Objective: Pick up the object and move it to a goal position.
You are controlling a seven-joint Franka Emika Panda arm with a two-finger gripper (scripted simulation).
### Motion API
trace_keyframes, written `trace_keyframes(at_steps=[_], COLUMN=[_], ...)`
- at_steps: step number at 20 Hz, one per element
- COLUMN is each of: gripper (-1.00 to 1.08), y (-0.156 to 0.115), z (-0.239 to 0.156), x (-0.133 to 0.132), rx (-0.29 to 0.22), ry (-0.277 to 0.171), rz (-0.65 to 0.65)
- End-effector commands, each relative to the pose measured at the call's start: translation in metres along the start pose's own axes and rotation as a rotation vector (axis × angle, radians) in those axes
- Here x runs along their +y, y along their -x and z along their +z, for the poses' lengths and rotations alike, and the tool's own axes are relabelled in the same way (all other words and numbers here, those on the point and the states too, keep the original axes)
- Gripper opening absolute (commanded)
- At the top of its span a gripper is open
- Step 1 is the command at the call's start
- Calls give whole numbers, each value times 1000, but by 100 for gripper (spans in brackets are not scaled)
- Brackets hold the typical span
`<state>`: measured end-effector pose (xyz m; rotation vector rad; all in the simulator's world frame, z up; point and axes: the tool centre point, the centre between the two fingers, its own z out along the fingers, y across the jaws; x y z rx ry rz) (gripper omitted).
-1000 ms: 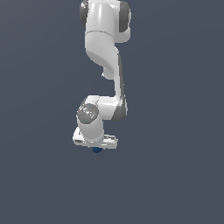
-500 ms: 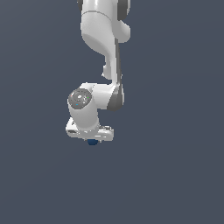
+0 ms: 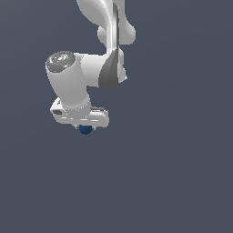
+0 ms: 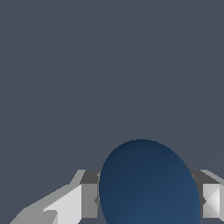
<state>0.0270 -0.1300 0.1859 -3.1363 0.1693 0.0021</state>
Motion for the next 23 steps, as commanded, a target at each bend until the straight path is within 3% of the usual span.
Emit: trace_keyframes(at_steps=[1, 13, 23], gripper=[-100, -100, -100], y=[9, 39, 45], z=[-28, -138, -167], x=[11, 54, 66], rx=[1, 1, 1], ry=[0, -1, 0], rz=[0, 0, 0])
